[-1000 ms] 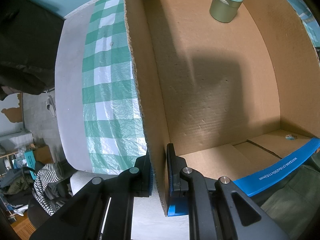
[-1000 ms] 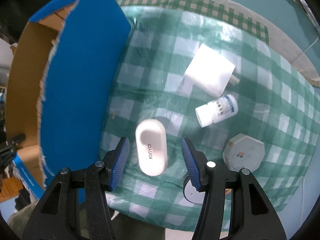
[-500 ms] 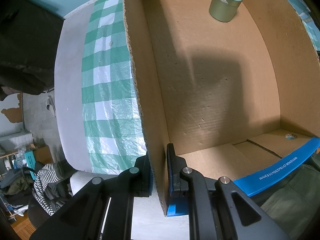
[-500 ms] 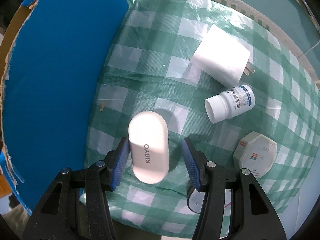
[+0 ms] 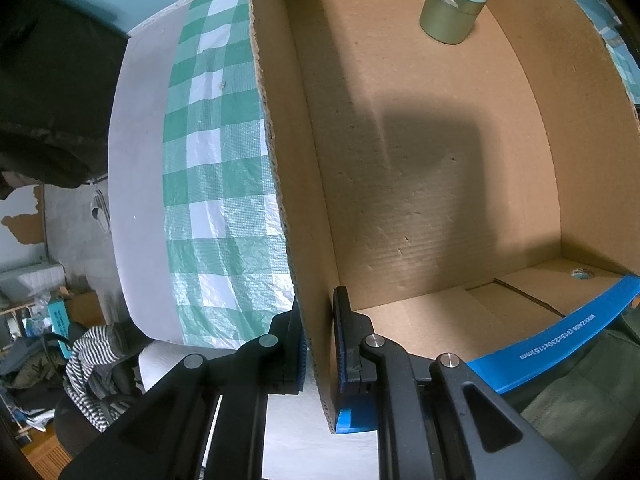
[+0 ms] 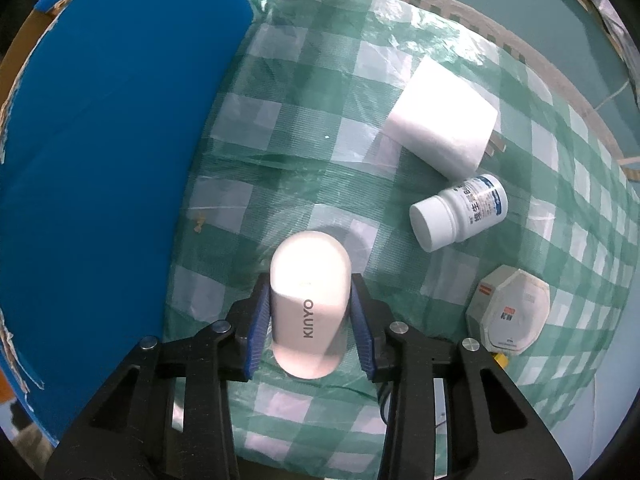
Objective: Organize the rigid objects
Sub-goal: 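Move the right gripper to the white oval case and grasp it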
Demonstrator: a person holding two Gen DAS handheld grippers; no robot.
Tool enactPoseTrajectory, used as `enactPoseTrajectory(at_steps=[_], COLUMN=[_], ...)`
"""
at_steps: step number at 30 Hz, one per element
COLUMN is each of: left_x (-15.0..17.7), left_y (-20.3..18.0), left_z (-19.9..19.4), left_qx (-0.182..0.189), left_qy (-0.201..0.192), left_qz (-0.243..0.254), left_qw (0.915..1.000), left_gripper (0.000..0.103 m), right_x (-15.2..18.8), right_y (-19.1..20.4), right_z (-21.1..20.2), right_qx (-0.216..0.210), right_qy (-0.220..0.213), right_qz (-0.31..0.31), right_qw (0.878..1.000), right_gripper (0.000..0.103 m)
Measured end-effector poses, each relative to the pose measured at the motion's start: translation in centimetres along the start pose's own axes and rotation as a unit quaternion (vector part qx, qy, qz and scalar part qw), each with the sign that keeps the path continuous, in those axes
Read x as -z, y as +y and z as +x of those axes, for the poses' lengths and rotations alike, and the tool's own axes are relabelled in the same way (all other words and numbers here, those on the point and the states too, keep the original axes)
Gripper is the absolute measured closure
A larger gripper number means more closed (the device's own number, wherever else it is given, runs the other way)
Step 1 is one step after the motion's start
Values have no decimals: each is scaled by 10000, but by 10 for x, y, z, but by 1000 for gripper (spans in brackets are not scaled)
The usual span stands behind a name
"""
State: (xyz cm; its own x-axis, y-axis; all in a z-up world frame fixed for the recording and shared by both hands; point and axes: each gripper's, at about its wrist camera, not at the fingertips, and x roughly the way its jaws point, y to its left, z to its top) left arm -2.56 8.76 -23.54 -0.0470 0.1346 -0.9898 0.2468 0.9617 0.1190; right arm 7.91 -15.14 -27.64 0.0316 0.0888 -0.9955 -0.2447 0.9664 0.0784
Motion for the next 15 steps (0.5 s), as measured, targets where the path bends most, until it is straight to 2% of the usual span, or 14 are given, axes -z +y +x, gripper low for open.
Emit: enactPoseTrajectory(at_steps=[15], left_x=[-1], left_y=[0], left_z=[0], left_qx=[0], left_qy=[-5], left_qz=[9], left_qw=[10000], left_gripper=[92], right_x=[-11], right_y=[-28], right_z=[-34], right_qx=[-161], right_qy=[-149], right_qz=[94], right_qw=[9997], right_gripper=[67])
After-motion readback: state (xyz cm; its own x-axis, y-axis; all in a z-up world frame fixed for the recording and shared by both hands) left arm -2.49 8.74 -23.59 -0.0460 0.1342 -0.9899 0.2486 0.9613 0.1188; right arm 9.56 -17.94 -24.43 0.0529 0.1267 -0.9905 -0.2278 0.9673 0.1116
